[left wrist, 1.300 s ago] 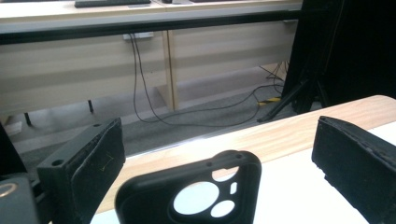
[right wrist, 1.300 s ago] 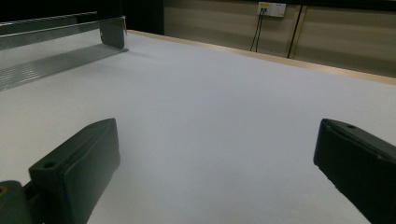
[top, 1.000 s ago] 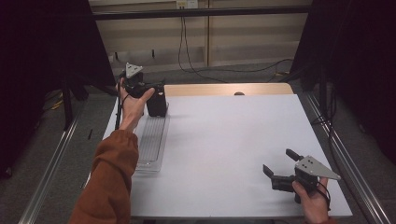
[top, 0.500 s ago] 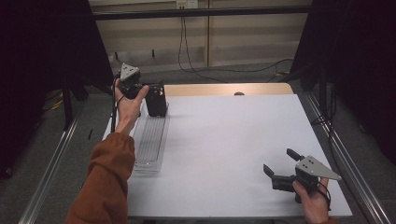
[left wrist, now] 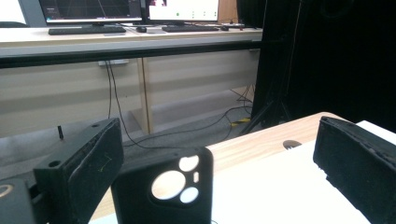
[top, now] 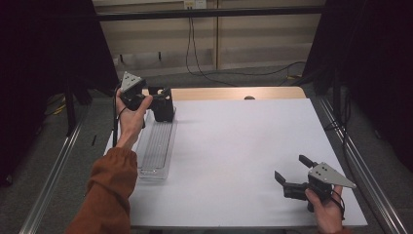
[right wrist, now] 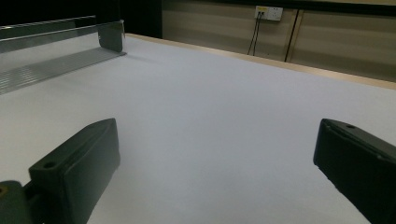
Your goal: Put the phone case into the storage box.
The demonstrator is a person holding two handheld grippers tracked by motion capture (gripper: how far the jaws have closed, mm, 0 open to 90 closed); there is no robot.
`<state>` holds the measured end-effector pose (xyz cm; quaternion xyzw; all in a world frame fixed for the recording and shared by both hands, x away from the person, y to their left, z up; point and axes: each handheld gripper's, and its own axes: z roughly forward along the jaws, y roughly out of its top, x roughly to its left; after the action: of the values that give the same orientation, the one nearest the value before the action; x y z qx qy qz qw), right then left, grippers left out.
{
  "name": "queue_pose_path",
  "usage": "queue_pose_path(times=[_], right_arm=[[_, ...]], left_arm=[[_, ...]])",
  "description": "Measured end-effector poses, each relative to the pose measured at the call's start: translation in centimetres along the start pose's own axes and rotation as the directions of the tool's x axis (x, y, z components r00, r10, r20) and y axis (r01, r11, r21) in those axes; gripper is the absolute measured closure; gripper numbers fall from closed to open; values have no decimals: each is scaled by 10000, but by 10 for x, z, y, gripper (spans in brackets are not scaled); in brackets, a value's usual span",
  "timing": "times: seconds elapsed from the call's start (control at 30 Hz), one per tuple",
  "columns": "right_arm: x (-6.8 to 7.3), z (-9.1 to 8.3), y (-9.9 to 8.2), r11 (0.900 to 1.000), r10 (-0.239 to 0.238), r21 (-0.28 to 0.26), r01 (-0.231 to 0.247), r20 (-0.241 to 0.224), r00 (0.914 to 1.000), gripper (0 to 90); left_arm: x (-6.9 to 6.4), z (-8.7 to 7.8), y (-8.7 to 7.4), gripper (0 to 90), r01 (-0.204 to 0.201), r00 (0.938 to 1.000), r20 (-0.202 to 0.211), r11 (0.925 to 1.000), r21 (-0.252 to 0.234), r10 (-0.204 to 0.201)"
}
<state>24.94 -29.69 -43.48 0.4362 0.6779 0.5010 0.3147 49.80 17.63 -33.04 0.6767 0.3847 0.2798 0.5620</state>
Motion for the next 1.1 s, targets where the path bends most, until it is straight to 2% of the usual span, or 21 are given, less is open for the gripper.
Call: queue_pose_path(times=[0.2, 0.4, 0.57, 0.9, 1.1], right_arm=[[-1, 2, 0, 10000, 94, -32, -94, -15, 10000, 0], [-2, 0, -1, 9999, 131, -52, -131, -27, 9999, 0], [-5, 1, -1, 9999, 67, -114, -67, 1, 10000, 0], [-6, 0, -2, 9999, 98, -100, -97, 60, 9999, 0], [-7, 1, -1, 9999, 95, -137, -94, 101, 9999, 0]], left_arm=[[-8, -7, -3, 13, -122, 9992, 393, 9999, 39, 120], [-16, -15, -11, 19, -337, 9977, 596, 9993, 169, 326], [-18, -20, -16, 21, -324, 9972, 677, 9993, 207, 310], [-23, -30, -25, 30, 2, 9957, 929, 9995, 301, -30], [-27, -37, -33, 30, -36, 9946, 1038, 9990, 456, -12]])
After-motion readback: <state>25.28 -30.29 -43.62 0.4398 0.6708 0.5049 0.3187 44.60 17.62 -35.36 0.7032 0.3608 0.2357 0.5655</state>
